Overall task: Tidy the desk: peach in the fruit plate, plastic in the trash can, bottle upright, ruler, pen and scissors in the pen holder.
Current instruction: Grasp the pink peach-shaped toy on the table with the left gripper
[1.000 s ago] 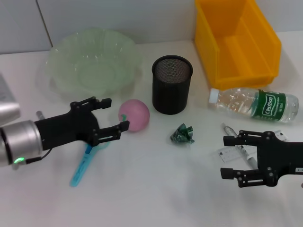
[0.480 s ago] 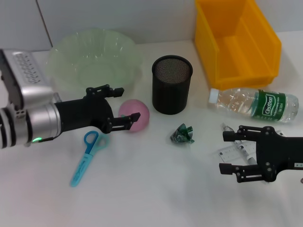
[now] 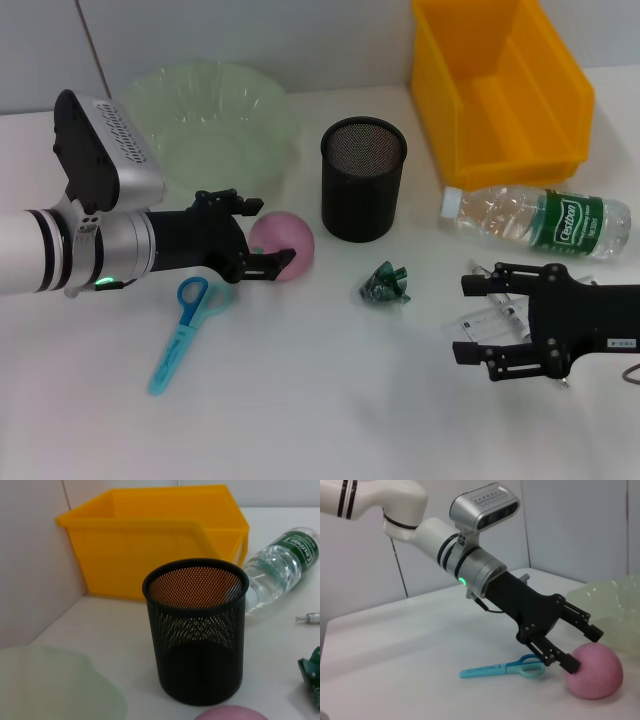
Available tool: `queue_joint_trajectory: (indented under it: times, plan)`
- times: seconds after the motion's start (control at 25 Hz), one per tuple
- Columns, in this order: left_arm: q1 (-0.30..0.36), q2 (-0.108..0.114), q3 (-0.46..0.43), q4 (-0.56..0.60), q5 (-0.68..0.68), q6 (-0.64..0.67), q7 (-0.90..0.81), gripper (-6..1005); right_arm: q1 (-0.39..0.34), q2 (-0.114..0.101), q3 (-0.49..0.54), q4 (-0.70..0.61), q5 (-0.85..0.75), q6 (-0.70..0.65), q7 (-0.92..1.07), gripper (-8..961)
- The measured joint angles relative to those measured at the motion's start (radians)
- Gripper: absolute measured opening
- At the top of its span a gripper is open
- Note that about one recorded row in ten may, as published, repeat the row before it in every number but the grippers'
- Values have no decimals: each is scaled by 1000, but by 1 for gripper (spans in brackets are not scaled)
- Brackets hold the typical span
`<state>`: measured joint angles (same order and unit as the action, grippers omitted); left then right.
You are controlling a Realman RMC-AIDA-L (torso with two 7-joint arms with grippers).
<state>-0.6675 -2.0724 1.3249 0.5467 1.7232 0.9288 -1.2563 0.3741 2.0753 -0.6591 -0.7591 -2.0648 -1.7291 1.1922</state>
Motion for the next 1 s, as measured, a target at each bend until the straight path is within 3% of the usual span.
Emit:
queue_joint_trajectory:
  times: [0.44,0.72,1.0]
  plan:
    - [-3,0,12,-1,31,4,-40,765,21,0,-8,5,-2,5,-1,834]
    - [-8,0,64,4,52,3,-90,759,30,2,-21,6,-2,5,5,834]
    - [-4,0,54,11,46,6,-93,522,32,2,-22,7,-1,5,6,833]
